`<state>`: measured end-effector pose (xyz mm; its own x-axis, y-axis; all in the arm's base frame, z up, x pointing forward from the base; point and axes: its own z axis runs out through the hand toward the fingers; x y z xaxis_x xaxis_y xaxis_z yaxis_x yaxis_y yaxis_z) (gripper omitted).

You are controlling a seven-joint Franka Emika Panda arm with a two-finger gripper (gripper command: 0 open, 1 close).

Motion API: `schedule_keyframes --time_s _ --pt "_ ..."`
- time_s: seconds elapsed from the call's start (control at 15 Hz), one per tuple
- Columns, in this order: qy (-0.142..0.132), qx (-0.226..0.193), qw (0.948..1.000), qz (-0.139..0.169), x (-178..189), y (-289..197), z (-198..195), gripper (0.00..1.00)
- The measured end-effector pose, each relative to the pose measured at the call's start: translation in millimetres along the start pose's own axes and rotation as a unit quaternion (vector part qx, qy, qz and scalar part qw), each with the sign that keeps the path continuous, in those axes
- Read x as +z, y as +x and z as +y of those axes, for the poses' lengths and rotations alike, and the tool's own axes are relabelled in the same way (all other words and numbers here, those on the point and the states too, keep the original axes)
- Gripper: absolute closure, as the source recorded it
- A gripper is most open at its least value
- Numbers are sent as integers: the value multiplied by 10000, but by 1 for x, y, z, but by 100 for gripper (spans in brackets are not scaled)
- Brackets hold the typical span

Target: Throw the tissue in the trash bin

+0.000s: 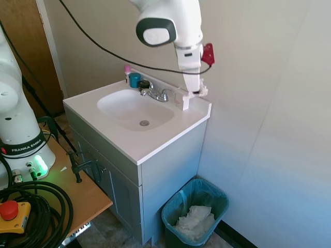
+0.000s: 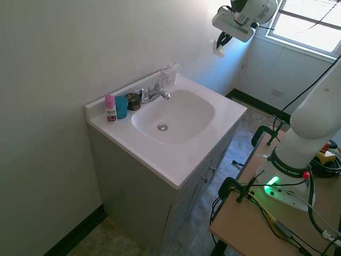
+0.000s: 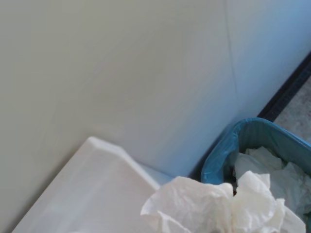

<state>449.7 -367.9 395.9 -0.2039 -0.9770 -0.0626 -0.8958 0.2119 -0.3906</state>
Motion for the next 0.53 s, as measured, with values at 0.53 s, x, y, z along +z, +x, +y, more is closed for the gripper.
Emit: schedule_keyframes --time_s 0.53 --pt "-859 635 9942 -104 149 71 -1 100"
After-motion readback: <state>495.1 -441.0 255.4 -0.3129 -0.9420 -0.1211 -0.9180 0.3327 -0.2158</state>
